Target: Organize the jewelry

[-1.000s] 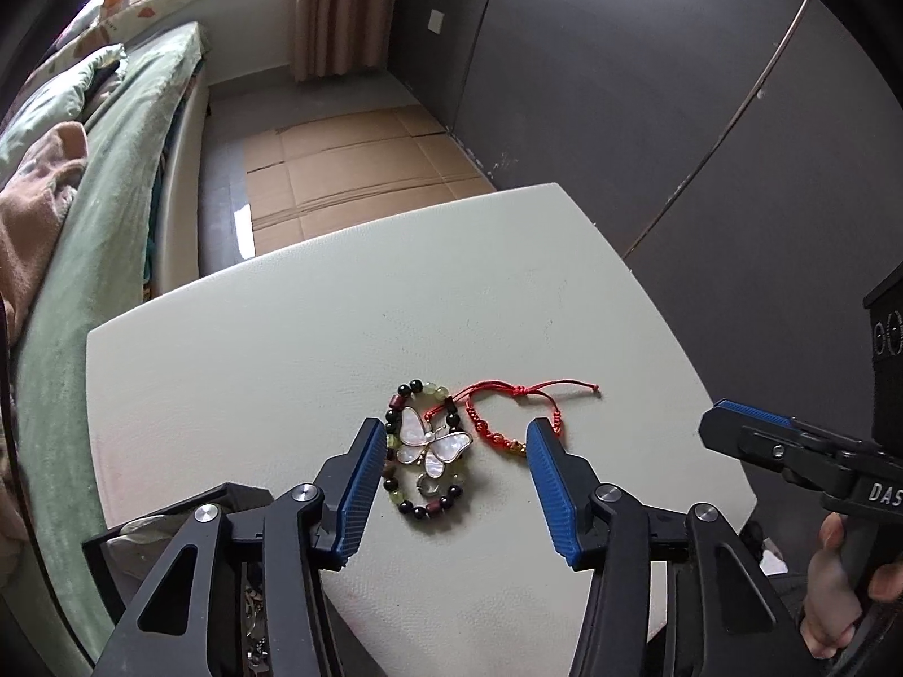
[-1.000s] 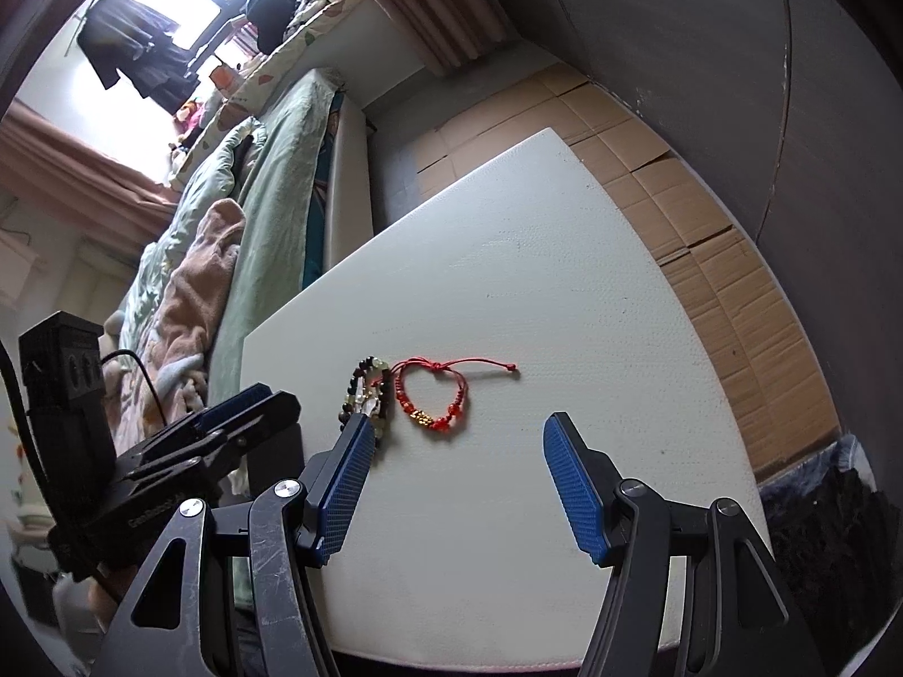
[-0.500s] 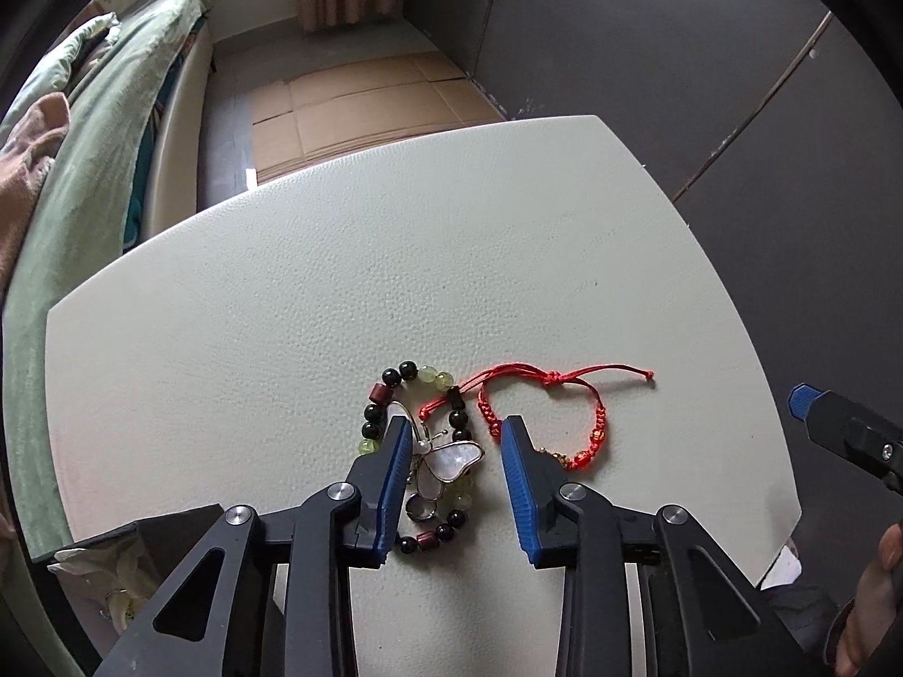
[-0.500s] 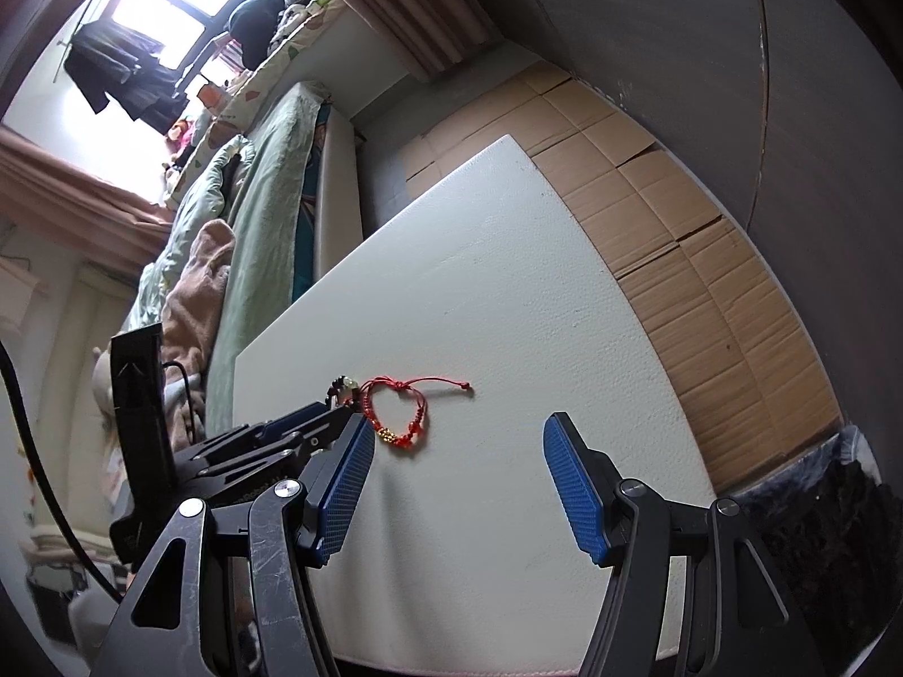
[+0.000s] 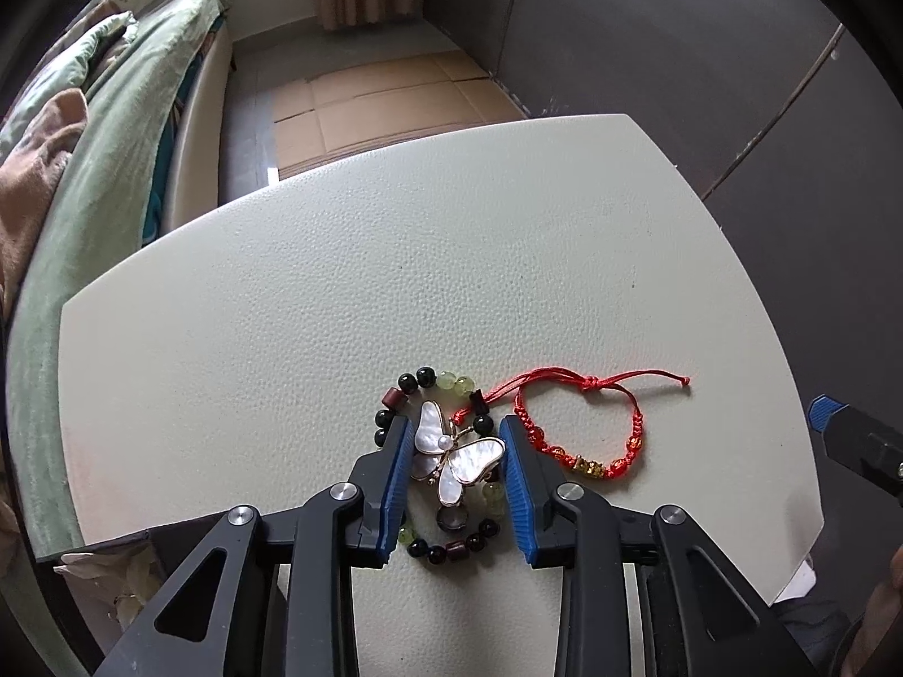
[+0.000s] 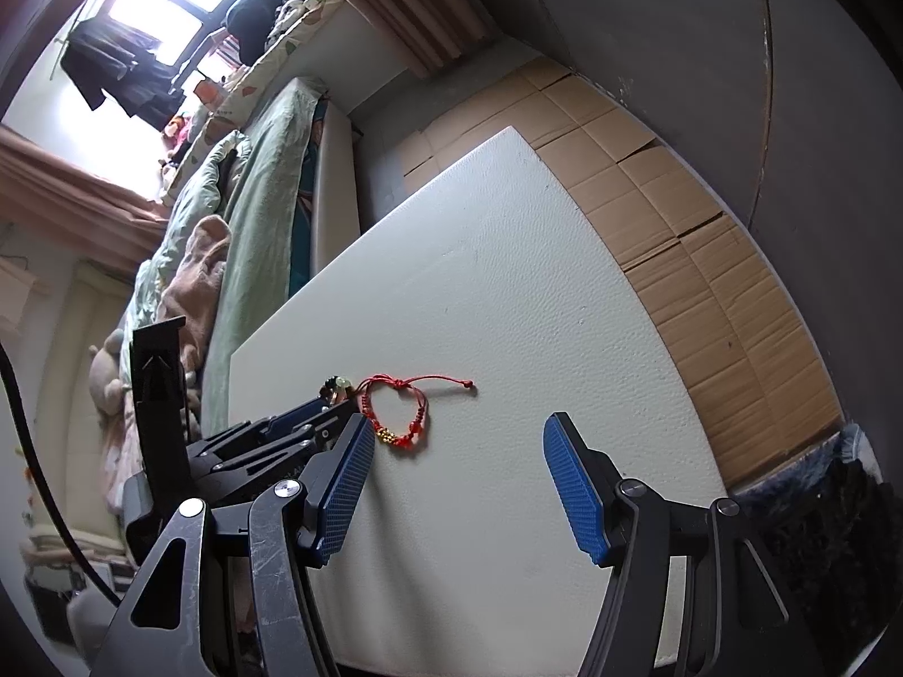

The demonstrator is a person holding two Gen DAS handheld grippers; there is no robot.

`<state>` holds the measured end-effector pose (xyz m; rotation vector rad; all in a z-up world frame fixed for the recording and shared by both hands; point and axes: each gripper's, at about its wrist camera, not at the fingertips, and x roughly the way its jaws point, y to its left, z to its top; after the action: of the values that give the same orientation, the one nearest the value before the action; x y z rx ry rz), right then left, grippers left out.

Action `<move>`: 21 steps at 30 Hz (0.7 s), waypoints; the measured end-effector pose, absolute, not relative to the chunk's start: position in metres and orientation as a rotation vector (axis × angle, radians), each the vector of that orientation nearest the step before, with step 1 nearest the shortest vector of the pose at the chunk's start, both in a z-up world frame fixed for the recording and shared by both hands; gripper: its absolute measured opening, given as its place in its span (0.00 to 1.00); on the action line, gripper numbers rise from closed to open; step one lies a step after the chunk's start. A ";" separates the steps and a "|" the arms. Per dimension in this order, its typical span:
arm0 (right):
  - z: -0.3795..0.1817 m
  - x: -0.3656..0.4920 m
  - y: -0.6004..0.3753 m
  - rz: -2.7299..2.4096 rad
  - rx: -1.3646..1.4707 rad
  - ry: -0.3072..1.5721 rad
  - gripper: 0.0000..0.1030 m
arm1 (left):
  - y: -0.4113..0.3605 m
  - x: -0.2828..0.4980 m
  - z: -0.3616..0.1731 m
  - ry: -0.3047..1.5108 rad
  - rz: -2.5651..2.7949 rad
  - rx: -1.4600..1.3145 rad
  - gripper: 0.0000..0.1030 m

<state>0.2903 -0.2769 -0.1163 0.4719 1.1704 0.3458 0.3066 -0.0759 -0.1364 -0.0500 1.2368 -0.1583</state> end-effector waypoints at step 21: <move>-0.127 0.298 -0.242 0.344 0.401 1.202 0.61 | -0.033 0.285 -0.086 1.127 -0.206 -0.190 0.09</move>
<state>0.2979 -0.2423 -0.1272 0.4010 1.2016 0.3441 0.2853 -0.0328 -0.0861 -0.1896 1.1271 -0.2063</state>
